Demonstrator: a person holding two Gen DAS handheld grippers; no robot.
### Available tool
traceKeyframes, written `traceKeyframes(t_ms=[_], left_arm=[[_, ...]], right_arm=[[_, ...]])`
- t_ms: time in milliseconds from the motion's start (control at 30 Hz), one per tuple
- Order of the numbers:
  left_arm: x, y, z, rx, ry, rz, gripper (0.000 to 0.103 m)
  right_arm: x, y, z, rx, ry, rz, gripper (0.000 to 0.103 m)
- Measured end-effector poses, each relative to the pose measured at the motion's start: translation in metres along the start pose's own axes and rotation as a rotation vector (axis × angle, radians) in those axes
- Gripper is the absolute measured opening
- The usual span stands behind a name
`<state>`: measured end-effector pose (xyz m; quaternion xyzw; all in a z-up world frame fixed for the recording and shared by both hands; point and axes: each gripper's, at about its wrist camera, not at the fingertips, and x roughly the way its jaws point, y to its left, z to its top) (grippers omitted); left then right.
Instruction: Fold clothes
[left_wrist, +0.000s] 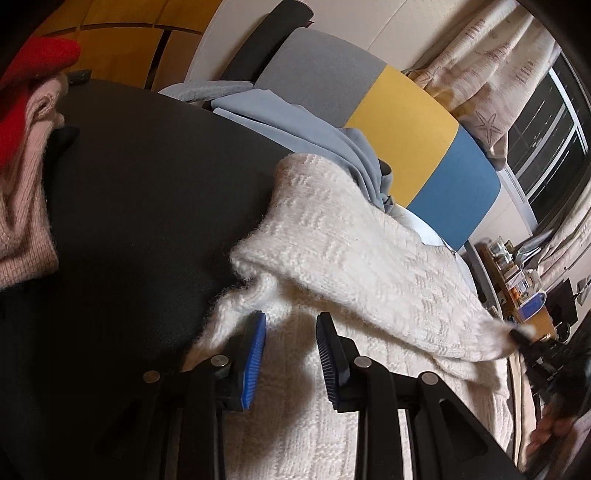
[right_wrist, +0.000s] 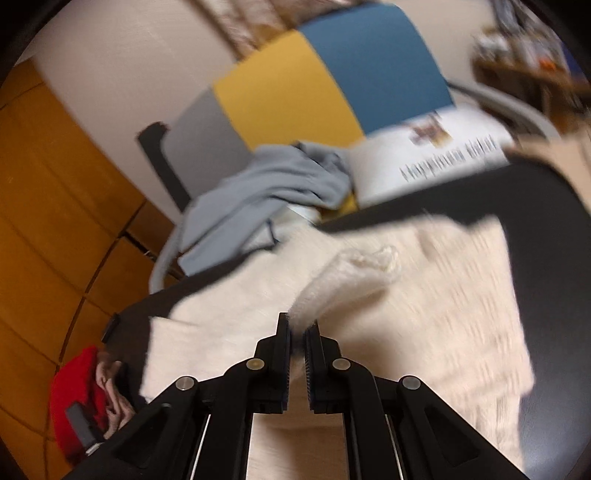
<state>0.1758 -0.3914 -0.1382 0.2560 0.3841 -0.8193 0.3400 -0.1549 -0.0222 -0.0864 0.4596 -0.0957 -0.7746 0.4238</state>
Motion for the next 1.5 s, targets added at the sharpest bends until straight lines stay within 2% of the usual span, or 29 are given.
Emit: traceKeyframes(t_ms=[200, 267, 367, 400, 433, 533, 667, 767, 867, 967, 1033, 1133, 1167, 1200, 1267, 1333, 1500], left_arm=[[0.001, -0.005, 0.011, 0.053, 0.041, 0.050, 0.027], [-0.005, -0.004, 0.015, 0.020, 0.020, -0.004, 0.029], [-0.001, 0.005, 0.020, -0.096, 0.051, -0.179, 0.032], [0.000, 0.004, 0.022, -0.104, 0.055, -0.198, 0.033], [0.001, 0.003, 0.023, -0.110, 0.054, -0.221, 0.034], [0.006, 0.001, 0.029, -0.196, 0.072, -0.392, 0.044], [0.007, 0.015, 0.017, -0.285, 0.084, -0.411, 0.046], [-0.005, 0.035, 0.001, -0.378, 0.040, -0.459, 0.046], [-0.003, 0.038, 0.008, -0.418, 0.029, -0.467, 0.052], [0.008, 0.041, 0.019, -0.479, 0.030, -0.464, 0.052], [0.015, 0.043, 0.023, -0.533, 0.018, -0.413, 0.050], [0.020, 0.046, 0.025, -0.566, 0.024, -0.332, 0.030], [0.021, 0.047, 0.026, -0.561, 0.027, -0.317, 0.021], [0.021, 0.048, 0.027, -0.548, 0.031, -0.298, 0.017], [0.021, 0.043, 0.030, -0.487, 0.021, -0.272, 0.014], [0.016, 0.033, 0.035, -0.393, -0.008, -0.243, 0.013], [-0.005, 0.015, 0.040, -0.176, -0.094, -0.275, 0.013]], right_arm=[[0.017, -0.051, -0.023, 0.100, 0.029, -0.051, 0.007], [0.015, -0.057, -0.024, 0.113, 0.021, -0.047, 0.007], [0.016, -0.055, -0.025, 0.088, 0.019, -0.039, 0.008], [0.017, -0.056, -0.025, 0.087, 0.018, -0.028, 0.008], [0.017, -0.059, -0.026, 0.103, 0.016, -0.009, 0.009], [0.018, -0.073, -0.029, 0.191, 0.018, 0.070, 0.010], [0.017, -0.082, -0.033, 0.239, 0.015, 0.121, 0.010], [0.017, -0.078, -0.036, 0.218, 0.006, 0.115, 0.010], [0.018, -0.075, -0.037, 0.203, -0.003, 0.107, 0.010], [0.019, -0.073, -0.037, 0.197, -0.007, 0.102, 0.010], [0.019, -0.073, -0.036, 0.196, -0.009, 0.102, 0.010], [0.021, -0.072, -0.036, 0.196, -0.011, 0.102, 0.010], [0.020, -0.071, -0.035, 0.193, -0.013, 0.098, 0.010], [0.019, -0.069, -0.034, 0.183, -0.017, 0.090, 0.010], [0.016, -0.064, -0.031, 0.164, -0.024, 0.072, 0.010], [0.012, -0.059, -0.028, 0.145, -0.032, 0.055, 0.011], [0.003, -0.046, -0.022, 0.092, -0.058, 0.012, 0.010]])
